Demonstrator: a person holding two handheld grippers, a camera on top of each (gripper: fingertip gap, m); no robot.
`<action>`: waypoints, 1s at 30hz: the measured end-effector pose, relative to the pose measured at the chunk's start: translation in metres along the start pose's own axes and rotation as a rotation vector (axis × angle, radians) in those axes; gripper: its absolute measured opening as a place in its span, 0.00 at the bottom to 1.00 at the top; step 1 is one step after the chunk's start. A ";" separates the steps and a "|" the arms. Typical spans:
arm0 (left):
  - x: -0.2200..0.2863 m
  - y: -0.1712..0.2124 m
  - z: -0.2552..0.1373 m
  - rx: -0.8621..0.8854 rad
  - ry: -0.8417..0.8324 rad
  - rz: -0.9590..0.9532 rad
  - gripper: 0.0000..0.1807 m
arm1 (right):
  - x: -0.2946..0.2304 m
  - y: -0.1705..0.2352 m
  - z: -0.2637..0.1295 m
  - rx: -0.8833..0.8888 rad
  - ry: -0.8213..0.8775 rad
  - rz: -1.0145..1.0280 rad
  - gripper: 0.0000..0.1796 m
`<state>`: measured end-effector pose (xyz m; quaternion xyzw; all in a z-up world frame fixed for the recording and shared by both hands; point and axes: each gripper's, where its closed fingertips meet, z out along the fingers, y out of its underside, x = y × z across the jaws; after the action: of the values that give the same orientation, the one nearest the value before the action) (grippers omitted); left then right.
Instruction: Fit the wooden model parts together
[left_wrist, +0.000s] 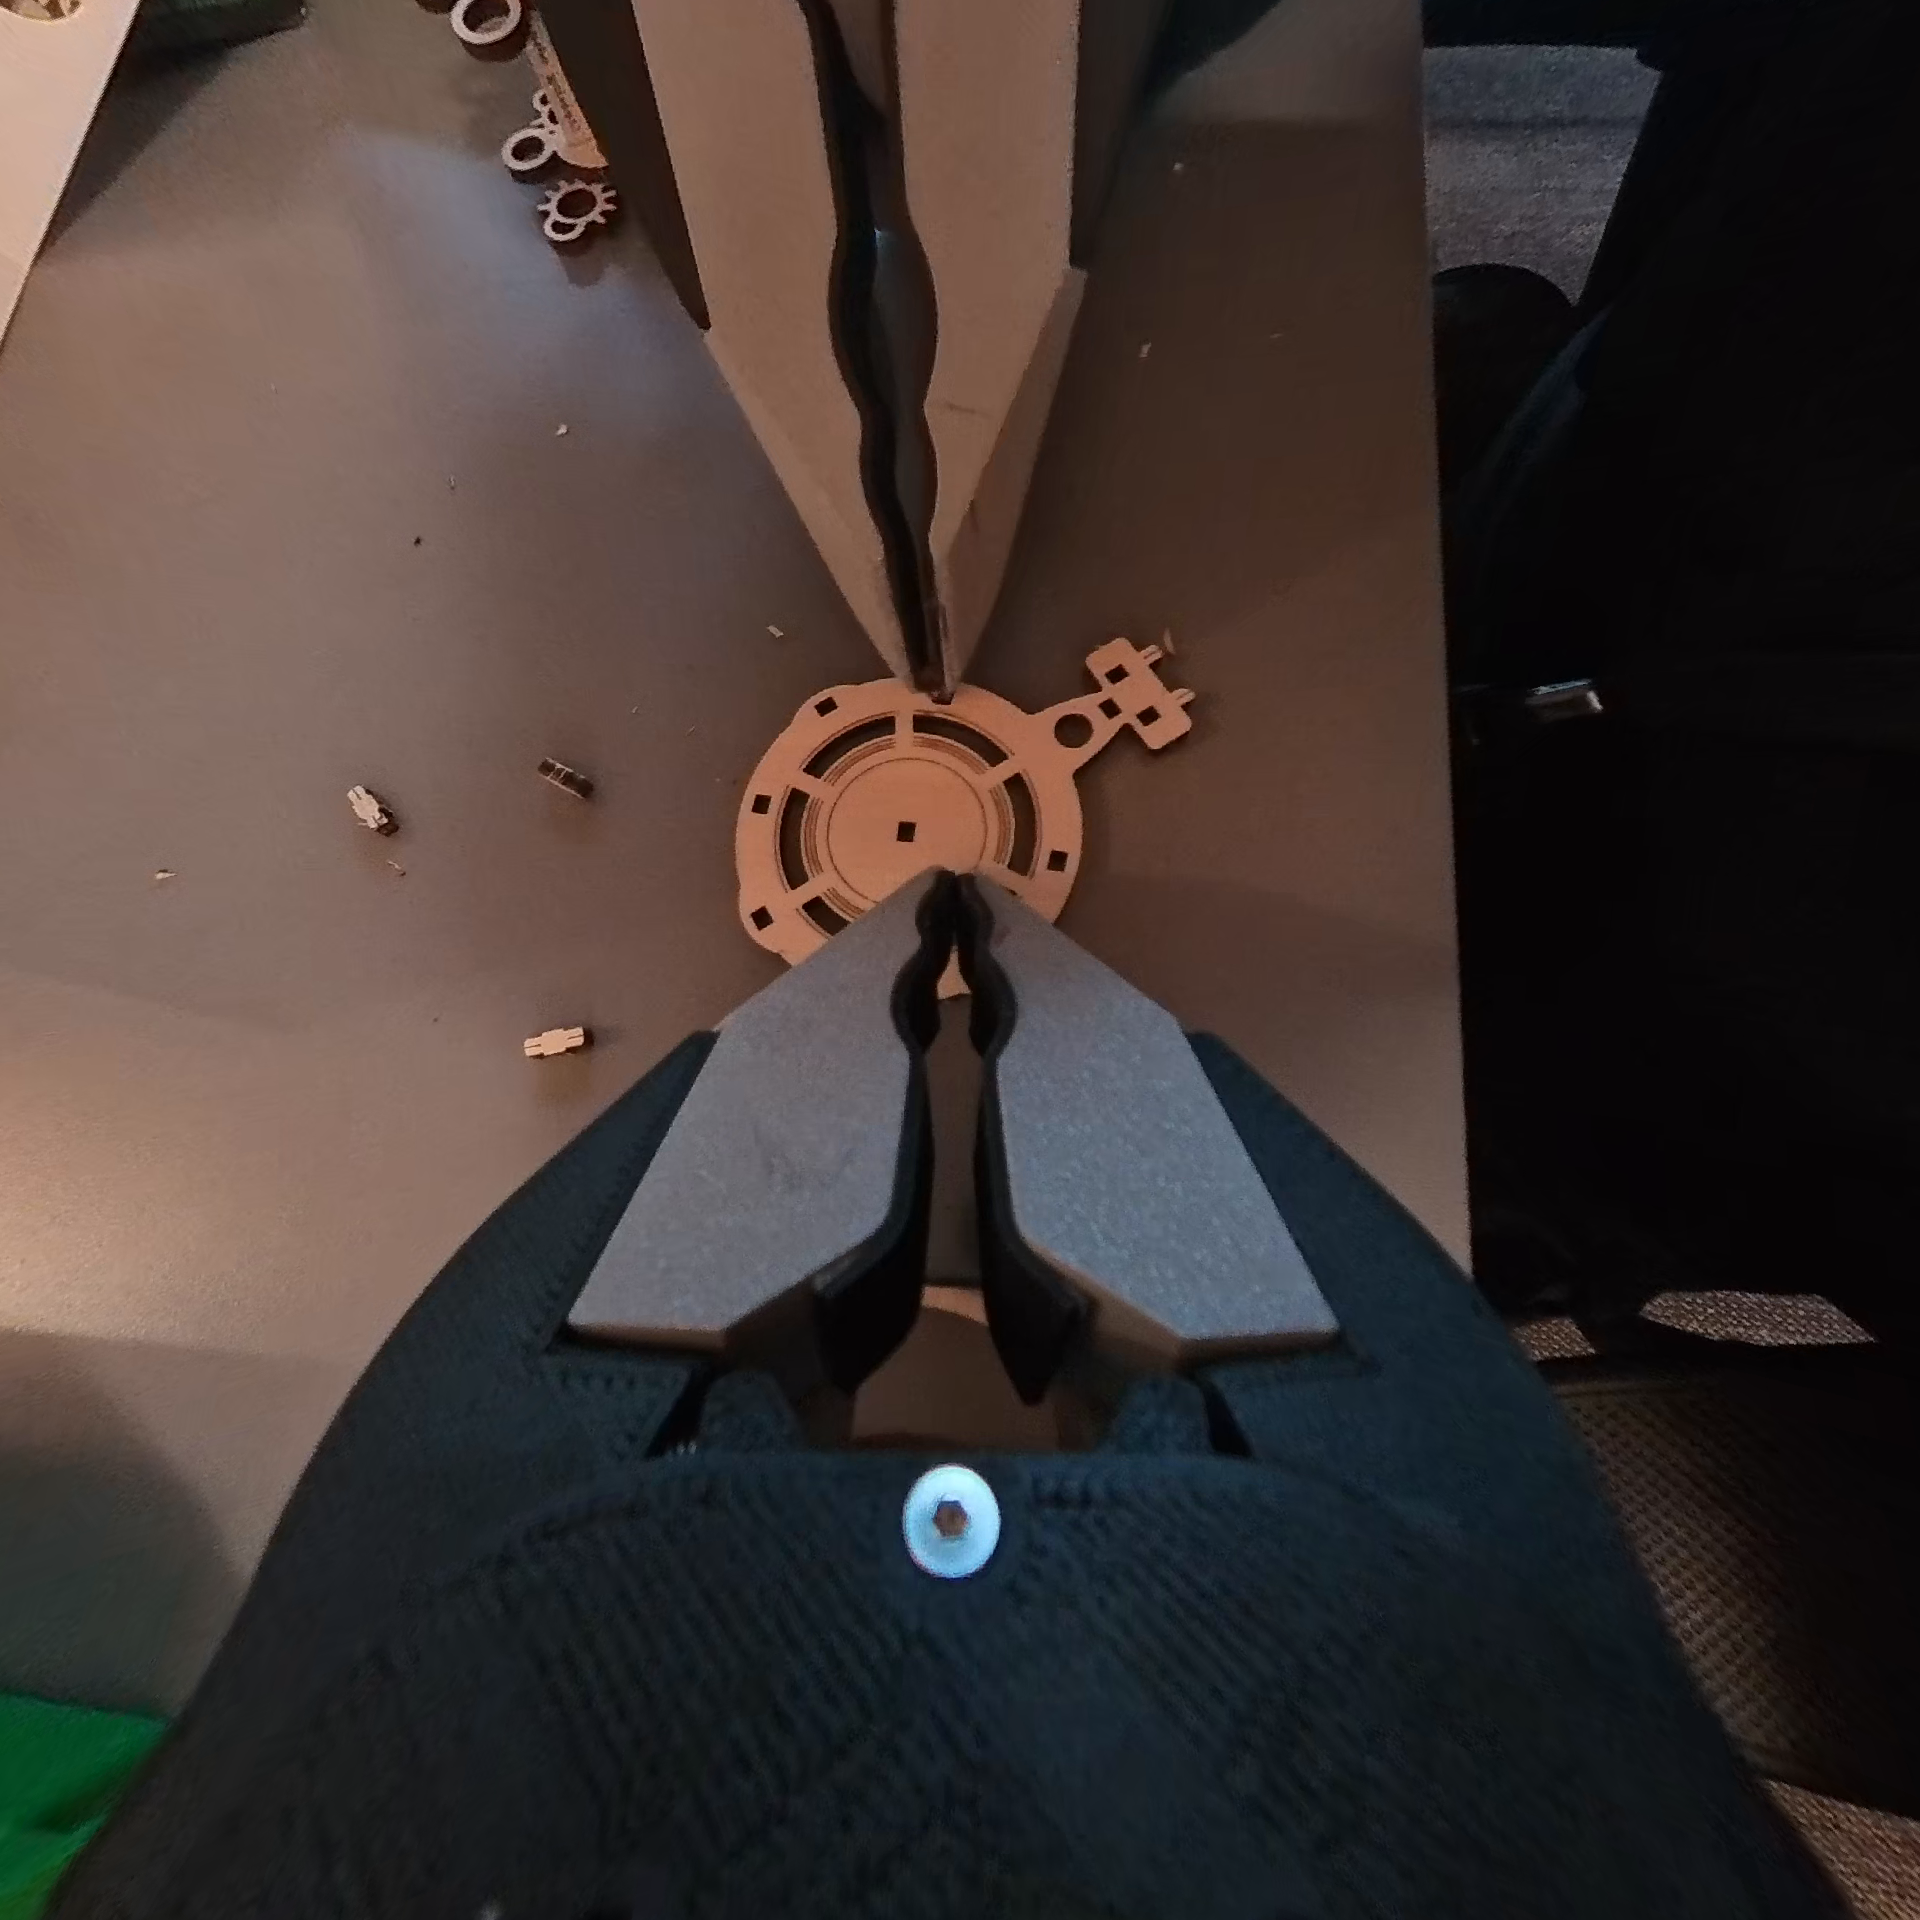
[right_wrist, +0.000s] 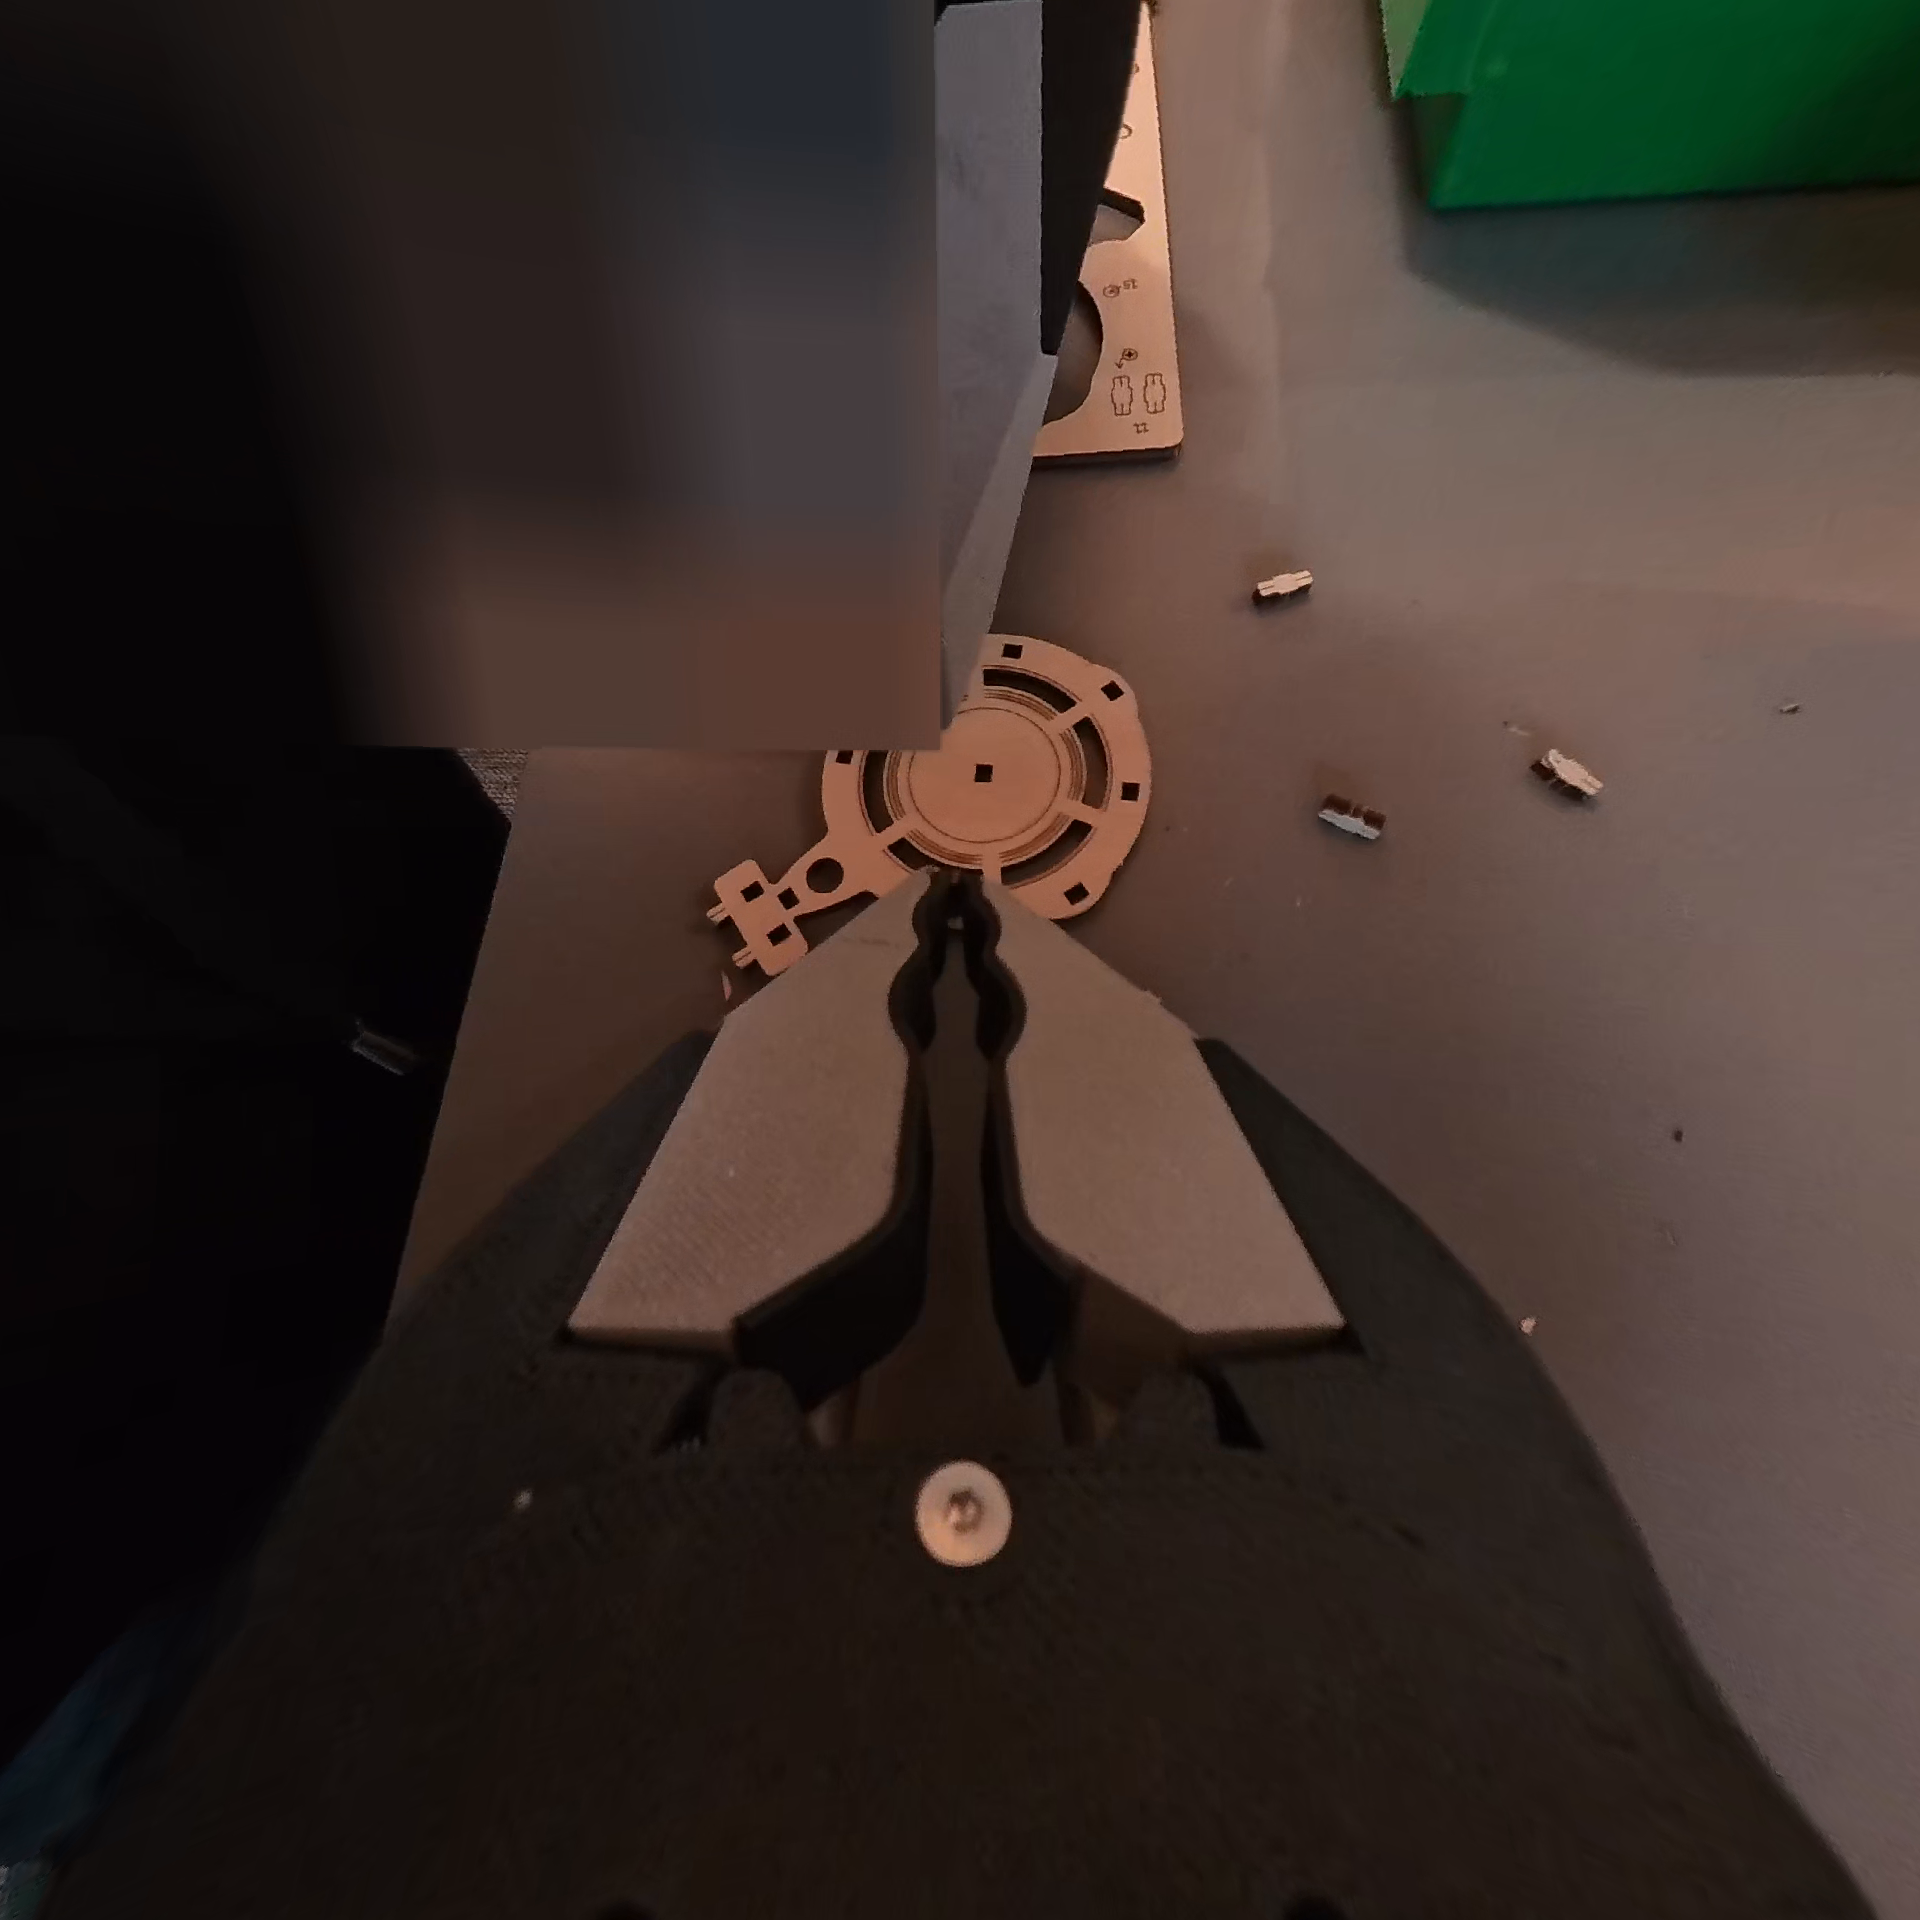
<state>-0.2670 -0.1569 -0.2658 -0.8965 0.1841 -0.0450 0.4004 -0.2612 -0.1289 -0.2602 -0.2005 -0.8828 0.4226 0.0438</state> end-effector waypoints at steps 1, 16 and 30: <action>0.000 0.000 0.000 0.000 0.000 0.000 0.00 | 0.000 0.000 0.000 -0.001 0.000 0.001 0.00; -0.001 0.000 0.000 0.000 -0.001 -0.003 0.00 | 0.000 0.001 0.000 0.005 0.012 0.005 0.00; -0.001 0.000 0.000 0.000 0.002 -0.007 0.00 | 0.000 0.000 0.001 0.006 0.015 0.010 0.00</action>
<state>-0.2678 -0.1565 -0.2658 -0.8971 0.1814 -0.0472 0.4001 -0.2613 -0.1300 -0.2606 -0.2078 -0.8802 0.4238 0.0492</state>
